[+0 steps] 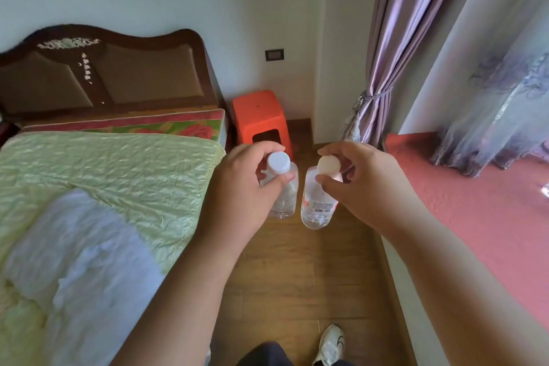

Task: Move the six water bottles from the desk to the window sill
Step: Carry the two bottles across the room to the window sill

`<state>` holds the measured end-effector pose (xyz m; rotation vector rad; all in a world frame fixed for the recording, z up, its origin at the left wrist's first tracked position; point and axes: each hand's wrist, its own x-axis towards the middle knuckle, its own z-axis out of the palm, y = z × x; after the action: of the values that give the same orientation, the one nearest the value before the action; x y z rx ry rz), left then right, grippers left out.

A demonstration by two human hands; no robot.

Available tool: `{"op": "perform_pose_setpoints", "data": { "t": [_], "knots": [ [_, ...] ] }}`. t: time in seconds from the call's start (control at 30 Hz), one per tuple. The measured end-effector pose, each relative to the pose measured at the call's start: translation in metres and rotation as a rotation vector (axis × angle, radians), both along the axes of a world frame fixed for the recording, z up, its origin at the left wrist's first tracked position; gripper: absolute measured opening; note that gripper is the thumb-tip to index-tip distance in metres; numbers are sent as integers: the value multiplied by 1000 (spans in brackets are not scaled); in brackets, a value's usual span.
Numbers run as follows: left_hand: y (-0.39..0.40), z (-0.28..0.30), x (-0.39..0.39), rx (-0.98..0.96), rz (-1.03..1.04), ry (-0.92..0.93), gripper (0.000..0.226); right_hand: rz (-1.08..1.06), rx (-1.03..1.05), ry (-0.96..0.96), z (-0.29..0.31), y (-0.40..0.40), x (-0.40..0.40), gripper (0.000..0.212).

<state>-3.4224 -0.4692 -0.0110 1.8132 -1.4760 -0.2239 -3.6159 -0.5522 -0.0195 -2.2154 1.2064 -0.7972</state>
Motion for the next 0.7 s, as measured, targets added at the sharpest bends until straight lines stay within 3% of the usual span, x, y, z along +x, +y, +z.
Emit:
{"op": "perform_pose_setpoints", "data": {
  "t": [0.33,0.7],
  "knots": [
    [-133,-10,-28,26,-193,-17,37,-177,-5,55,-2,-96,-33,38],
    [-319,-21,-54,29,-676,-60,38,-684,31,144,8,-188,-62,38]
  ]
}}
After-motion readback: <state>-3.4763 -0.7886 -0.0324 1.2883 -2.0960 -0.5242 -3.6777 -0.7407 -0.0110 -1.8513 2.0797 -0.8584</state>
